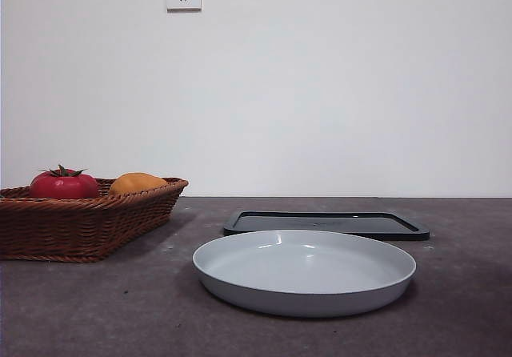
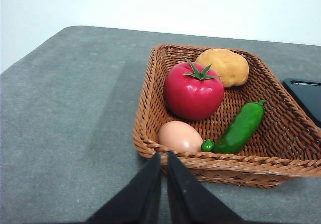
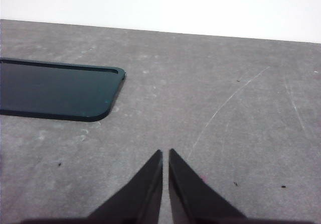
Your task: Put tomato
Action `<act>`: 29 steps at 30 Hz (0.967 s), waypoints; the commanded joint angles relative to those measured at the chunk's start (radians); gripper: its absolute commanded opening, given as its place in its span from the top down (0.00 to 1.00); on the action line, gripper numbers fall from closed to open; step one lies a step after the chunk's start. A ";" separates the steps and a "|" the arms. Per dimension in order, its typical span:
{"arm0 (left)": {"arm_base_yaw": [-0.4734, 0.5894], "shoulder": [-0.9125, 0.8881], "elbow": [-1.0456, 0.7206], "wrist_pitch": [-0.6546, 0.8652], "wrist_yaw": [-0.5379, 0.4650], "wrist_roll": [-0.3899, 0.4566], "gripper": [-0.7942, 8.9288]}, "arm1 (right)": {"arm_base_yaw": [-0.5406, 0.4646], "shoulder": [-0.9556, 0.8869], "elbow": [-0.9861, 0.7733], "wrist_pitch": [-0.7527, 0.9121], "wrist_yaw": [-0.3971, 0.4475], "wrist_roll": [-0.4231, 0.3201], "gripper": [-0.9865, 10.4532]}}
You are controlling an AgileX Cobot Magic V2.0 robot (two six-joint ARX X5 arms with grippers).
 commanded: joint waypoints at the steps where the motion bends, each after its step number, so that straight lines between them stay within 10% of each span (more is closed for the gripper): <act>1: 0.002 -0.001 -0.021 -0.006 -0.002 0.004 0.90 | -0.002 -0.002 -0.005 0.011 -0.011 -0.003 0.90; 14: 0.002 -0.001 -0.018 -0.005 -0.002 0.001 0.90 | -0.002 -0.002 -0.005 0.013 -0.010 0.075 0.90; 29: 0.000 0.106 0.197 0.083 -0.063 -0.078 0.90 | 0.002 0.085 0.197 -0.001 -0.005 0.417 0.90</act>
